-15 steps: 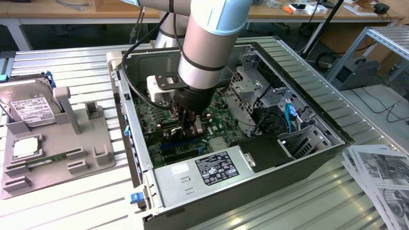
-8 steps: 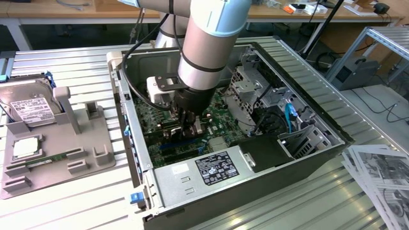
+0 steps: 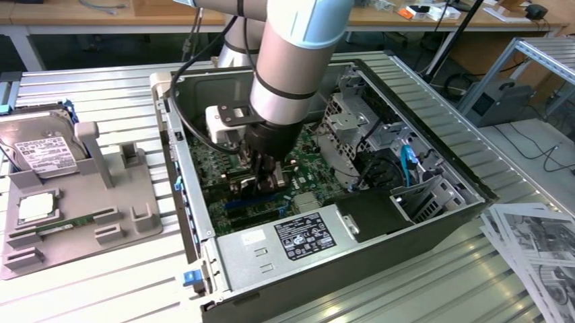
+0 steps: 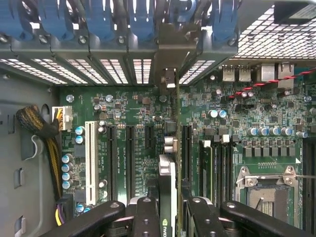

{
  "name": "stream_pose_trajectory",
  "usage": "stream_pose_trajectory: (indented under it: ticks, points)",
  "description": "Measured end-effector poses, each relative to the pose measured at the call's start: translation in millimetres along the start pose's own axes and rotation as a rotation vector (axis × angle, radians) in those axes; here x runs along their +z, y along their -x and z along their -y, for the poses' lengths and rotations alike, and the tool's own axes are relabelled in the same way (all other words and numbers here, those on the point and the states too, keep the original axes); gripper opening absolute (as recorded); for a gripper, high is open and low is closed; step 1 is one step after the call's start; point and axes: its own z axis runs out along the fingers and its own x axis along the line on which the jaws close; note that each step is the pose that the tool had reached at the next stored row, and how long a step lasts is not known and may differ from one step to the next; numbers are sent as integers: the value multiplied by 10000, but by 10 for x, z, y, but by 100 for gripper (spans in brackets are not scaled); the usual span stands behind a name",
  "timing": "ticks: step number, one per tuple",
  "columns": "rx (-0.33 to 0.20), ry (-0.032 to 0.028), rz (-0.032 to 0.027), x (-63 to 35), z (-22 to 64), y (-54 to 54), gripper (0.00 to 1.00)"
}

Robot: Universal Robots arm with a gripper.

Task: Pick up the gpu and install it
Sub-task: 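Insert the gpu into the slot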

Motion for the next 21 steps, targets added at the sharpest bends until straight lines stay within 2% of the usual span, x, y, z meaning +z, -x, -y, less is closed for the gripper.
stream_pose_trajectory:
  ticks: [7, 13, 21]
  points:
    - [2, 4, -6, -30, 6, 1, 27]
    - [-1, 0, -1, -35, 116, 1, 27]
    - [0, 0, -2, -40, 191, 2, 27]
